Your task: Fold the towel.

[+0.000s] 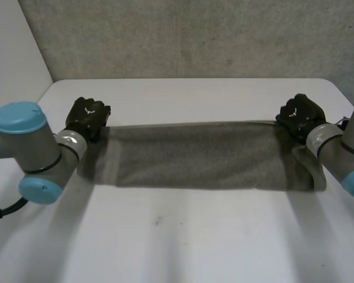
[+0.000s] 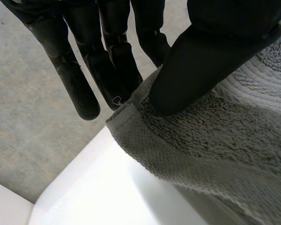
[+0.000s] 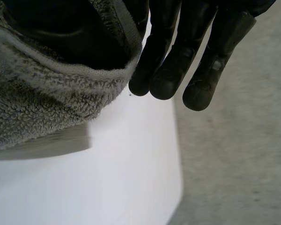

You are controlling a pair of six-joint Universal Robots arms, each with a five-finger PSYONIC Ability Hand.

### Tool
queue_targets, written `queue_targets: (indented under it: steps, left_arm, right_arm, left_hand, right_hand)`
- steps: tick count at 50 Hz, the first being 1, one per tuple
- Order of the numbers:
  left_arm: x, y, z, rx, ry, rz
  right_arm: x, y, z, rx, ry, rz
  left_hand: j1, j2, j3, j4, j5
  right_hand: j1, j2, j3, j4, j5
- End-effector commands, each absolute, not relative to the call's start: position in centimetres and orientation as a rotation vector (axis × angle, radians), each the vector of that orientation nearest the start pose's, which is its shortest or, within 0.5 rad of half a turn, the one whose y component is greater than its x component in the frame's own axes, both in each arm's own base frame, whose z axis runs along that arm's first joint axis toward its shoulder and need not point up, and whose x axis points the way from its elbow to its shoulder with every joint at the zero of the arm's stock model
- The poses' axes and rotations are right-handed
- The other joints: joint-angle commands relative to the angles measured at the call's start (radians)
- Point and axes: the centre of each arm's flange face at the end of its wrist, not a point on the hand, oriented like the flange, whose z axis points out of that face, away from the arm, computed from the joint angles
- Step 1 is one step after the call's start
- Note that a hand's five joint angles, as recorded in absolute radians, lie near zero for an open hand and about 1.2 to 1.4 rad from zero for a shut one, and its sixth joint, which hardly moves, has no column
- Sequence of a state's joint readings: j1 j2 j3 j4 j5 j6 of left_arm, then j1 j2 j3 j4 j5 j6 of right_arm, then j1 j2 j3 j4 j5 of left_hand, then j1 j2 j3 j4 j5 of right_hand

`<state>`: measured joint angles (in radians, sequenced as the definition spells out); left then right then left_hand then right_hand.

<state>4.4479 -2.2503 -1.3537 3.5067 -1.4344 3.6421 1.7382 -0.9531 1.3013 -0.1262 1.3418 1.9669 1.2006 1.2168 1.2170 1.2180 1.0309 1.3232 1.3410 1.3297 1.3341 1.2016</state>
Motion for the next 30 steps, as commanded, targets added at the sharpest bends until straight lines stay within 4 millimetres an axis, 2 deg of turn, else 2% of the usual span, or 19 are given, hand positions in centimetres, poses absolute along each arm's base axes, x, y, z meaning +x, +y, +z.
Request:
queue_targets:
  steps: [1,8,9,10,11,12,13,14,18,20,22,23,25,26,28,30]
  left_arm:
    - [-25.6,-40.1,13.9,0.93,2.021,-2.082]
    - [-25.9,-40.9,13.1,0.934,2.021,-2.087]
    - [-25.9,-40.8,12.8,0.941,2.026,-2.084]
    - [-25.9,-40.8,12.8,0.941,2.026,-2.084]
    - [-25.9,-40.8,12.5,0.944,2.031,-2.081]
    - [-25.9,-40.8,12.5,0.944,2.031,-2.08]
    - [-25.9,-40.8,12.3,0.947,2.033,-2.073]
    - [-25.9,-40.9,12.3,0.942,2.03,-2.072]
    - [-26.1,-40.7,12.6,0.94,2.029,-2.083]
    - [-26.2,-40.6,12.9,0.939,2.025,-2.093]
    - [-26.4,-40.6,14.1,0.931,1.995,-2.125]
    - [-26.4,-40.6,14.1,0.93,1.995,-2.125]
    - [-26.4,-40.4,16.0,0.916,1.96,-2.163]
    - [-26.4,-40.4,16.0,0.916,1.96,-2.163]
    - [-26.3,-39.9,17.4,0.907,1.935,-2.182]
    - [-26.1,-39.6,18.2,0.902,1.926,-2.192]
  right_arm:
    - [23.2,-39.5,16.1,-1.979,1.968,-2.28]
    - [23.4,-40.3,14.2,-1.99,1.984,-2.237]
    - [23.5,-40.3,13.7,-1.993,1.99,-2.223]
    - [23.5,-40.3,13.7,-1.993,1.99,-2.223]
    - [23.5,-40.4,13.2,-1.999,1.996,-2.212]
    - [23.4,-40.4,13.0,-2.0,2.005,-2.202]
    - [23.4,-40.4,13.0,-2.0,2.005,-2.202]
    - [23.5,-40.5,13.0,-2.002,2.002,-2.207]
    - [23.5,-40.8,13.5,-1.983,2.0,-2.232]
    - [23.6,-41.3,14.7,-1.958,1.979,-2.288]
    - [23.5,-41.5,15.4,-1.945,1.97,-2.316]
    - [23.5,-41.5,15.4,-1.945,1.97,-2.316]
    - [23.3,-41.8,17.5,-1.88,1.947,-2.388]
    - [23.3,-41.8,17.5,-1.88,1.947,-2.388]
    - [23.1,-41.9,18.7,-1.788,1.916,-2.407]
    - [23.0,-41.9,19.1,-1.751,1.896,-2.397]
  left_hand:
    - [0.196,0.179,0.179,0.178,0.191]
    - [0.196,0.179,0.179,0.178,0.191]
    - [0.196,0.179,0.179,0.178,0.191]
    - [0.196,0.179,0.179,0.178,0.191]
    - [-0.301,-0.317,-0.317,-0.318,-0.306]
    - [-0.306,-0.322,-0.322,-0.323,-0.311]
    - [-0.881,-0.898,-0.898,-0.899,-0.886]
    - [-1.012,-1.028,-1.029,-1.03,-1.017]
    - [-1.022,-1.039,-1.039,-1.04,-1.027]
    - [-1.022,-1.039,-1.039,-1.04,-1.027]
    - [-1.022,-1.039,-1.039,-1.04,-1.027]
    - [-1.022,-1.039,-1.039,-1.04,-1.027]
    - [-1.022,-1.039,-1.039,-1.04,-1.027]
    - [-1.022,-1.039,-1.039,-1.04,-1.027]
    - [-1.022,-1.039,-1.039,-1.04,-1.027]
    - [-1.022,-1.039,-1.039,-1.04,-1.027]
  right_hand:
    - [0.073,0.055,0.067,0.062,0.02]
    - [0.073,0.055,0.067,0.062,0.02]
    - [-0.217,-0.234,-0.223,-0.227,-0.269]
    - [-0.219,-0.237,-0.226,-0.23,-0.272]
    - [-0.748,-0.766,-0.755,-0.759,-0.801]
    - [-1.149,-1.166,-1.155,-1.16,-1.202]
    - [-1.149,-1.166,-1.155,-1.16,-1.202]
    - [-1.149,-1.166,-1.155,-1.16,-1.202]
    - [-1.149,-1.166,-1.155,-1.16,-1.202]
    - [-1.149,-1.166,-1.155,-1.16,-1.202]
    - [-1.149,-1.166,-1.155,-1.16,-1.202]
    - [-1.149,-1.166,-1.155,-1.16,-1.202]
    - [-1.149,-1.166,-1.155,-1.16,-1.202]
    - [-1.149,-1.166,-1.155,-1.16,-1.202]
    - [-1.149,-1.166,-1.155,-1.16,-1.202]
    - [-1.149,-1.166,-1.155,-1.16,-1.202]
